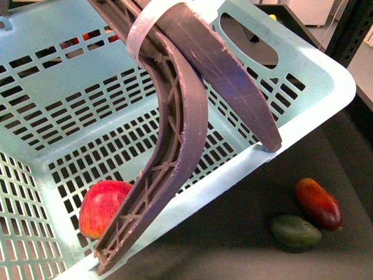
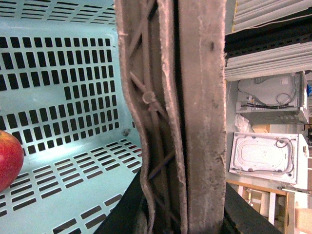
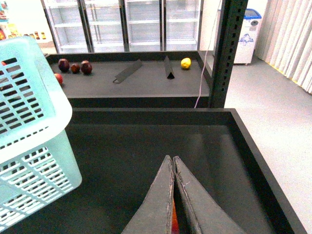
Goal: Pick apple with right arm and hold basket with left
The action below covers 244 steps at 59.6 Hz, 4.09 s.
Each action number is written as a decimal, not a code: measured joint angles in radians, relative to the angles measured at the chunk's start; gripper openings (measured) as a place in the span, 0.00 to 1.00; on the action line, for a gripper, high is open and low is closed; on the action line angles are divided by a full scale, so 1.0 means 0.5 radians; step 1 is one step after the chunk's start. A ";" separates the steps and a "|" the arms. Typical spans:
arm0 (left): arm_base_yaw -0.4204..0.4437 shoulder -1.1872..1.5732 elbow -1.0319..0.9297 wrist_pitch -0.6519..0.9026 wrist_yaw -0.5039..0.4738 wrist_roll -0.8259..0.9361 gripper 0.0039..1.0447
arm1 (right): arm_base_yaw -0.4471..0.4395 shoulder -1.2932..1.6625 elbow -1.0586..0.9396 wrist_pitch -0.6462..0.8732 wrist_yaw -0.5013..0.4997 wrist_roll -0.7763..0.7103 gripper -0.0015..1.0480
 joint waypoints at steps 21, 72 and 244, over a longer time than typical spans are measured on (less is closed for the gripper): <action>0.001 0.000 0.000 0.000 -0.002 -0.001 0.18 | 0.000 -0.005 0.001 -0.001 0.000 -0.001 0.41; 0.040 0.001 0.012 -0.117 -0.743 -0.327 0.18 | 0.000 -0.005 0.001 -0.001 0.001 0.000 0.92; 0.989 -0.831 -1.727 1.952 -0.156 2.052 0.02 | 0.000 -0.005 0.001 -0.001 0.000 -0.001 0.92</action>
